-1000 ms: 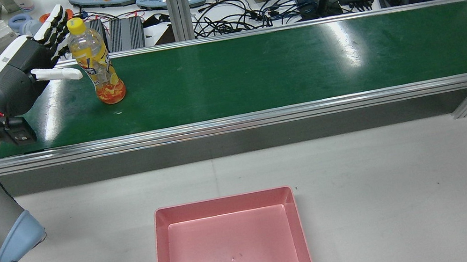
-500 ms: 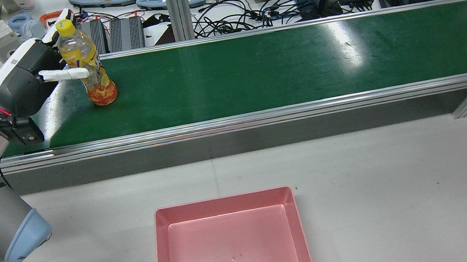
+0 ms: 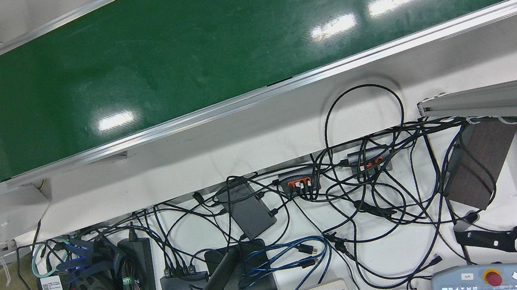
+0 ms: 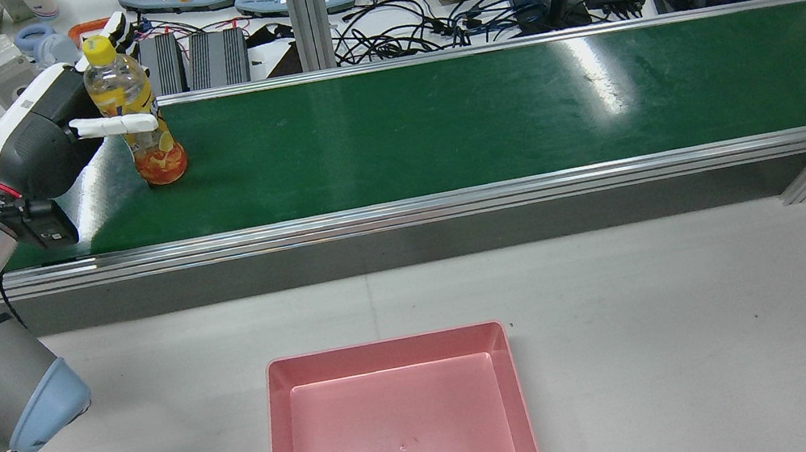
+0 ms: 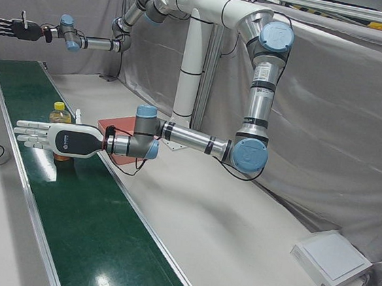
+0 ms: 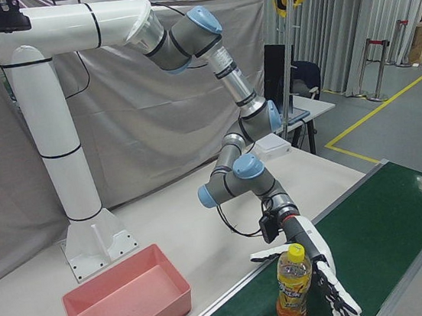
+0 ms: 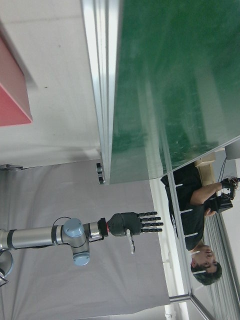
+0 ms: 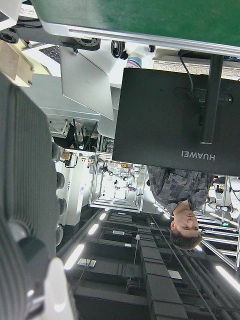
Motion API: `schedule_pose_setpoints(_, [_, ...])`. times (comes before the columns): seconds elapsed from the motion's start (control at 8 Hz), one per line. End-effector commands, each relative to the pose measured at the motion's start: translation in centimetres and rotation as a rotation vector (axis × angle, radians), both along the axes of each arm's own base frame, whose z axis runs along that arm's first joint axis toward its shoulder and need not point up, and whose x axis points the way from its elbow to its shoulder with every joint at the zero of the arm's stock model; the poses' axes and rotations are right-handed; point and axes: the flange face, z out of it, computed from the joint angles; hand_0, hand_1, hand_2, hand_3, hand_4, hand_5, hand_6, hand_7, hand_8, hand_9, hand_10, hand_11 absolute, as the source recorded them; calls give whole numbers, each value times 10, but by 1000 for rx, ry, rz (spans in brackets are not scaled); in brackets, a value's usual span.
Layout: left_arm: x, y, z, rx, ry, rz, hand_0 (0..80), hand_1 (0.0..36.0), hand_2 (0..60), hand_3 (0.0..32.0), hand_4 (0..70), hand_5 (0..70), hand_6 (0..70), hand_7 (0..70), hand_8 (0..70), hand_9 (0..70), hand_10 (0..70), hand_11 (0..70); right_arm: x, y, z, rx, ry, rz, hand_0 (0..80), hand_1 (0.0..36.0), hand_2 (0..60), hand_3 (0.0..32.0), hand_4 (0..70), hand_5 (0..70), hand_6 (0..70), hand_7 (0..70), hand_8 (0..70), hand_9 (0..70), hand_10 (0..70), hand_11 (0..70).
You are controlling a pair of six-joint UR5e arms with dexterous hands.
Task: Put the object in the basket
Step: 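Close the left hand fingers around the bottle, then lift the bottle off the belt and carry it over the pink tray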
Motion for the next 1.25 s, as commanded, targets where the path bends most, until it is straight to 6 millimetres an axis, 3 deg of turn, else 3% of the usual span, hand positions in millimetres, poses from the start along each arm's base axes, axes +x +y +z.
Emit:
schedule_pose_setpoints(0.0, [-3, 2, -1, -33, -22, 1, 479, 201, 558, 0, 392, 302, 182, 296, 266, 396, 383, 549, 0, 0, 0, 0, 0, 0, 0, 0, 0, 0, 0, 0, 0, 0, 0, 0, 0, 0])
schedule_pose_setpoints(0.12, [-3, 3, 0, -40, -27, 3, 475, 207, 600, 0, 436, 506, 418, 526, 463, 630, 503, 700, 0, 0, 0, 0, 0, 0, 0, 0, 0, 0, 0, 0, 0, 0, 0, 0, 0, 0])
schedule_pose_setpoints(0.25, [-1, 3, -1, -42, -18, 10, 460, 212, 600, 0, 418, 579, 489, 638, 550, 700, 559, 700, 0, 0, 0, 0, 0, 0, 0, 0, 0, 0, 0, 0, 0, 0, 0, 0, 0, 0])
schedule_pose_setpoints(0.38, [2, 3, -19, -13, -6, 38, 460, 238, 600, 0, 400, 603, 500, 670, 577, 700, 570, 700, 0, 0, 0, 0, 0, 0, 0, 0, 0, 0, 0, 0, 0, 0, 0, 0, 0, 0])
schedule_pose_setpoints(0.62, [-2, 22, -75, 51, -15, 126, 460, 251, 600, 0, 371, 584, 473, 656, 568, 700, 553, 700, 0, 0, 0, 0, 0, 0, 0, 0, 0, 0, 0, 0, 0, 0, 0, 0, 0, 0])
schedule_pose_setpoints(0.75, [-8, 34, -92, 69, -11, 136, 459, 249, 600, 0, 366, 567, 462, 644, 555, 700, 540, 700, 0, 0, 0, 0, 0, 0, 0, 0, 0, 0, 0, 0, 0, 0, 0, 0, 0, 0])
schedule_pose_setpoints(1.12, [5, 72, -122, 148, -28, 227, 467, 257, 600, 0, 347, 541, 427, 620, 537, 700, 527, 700, 0, 0, 0, 0, 0, 0, 0, 0, 0, 0, 0, 0, 0, 0, 0, 0, 0, 0])
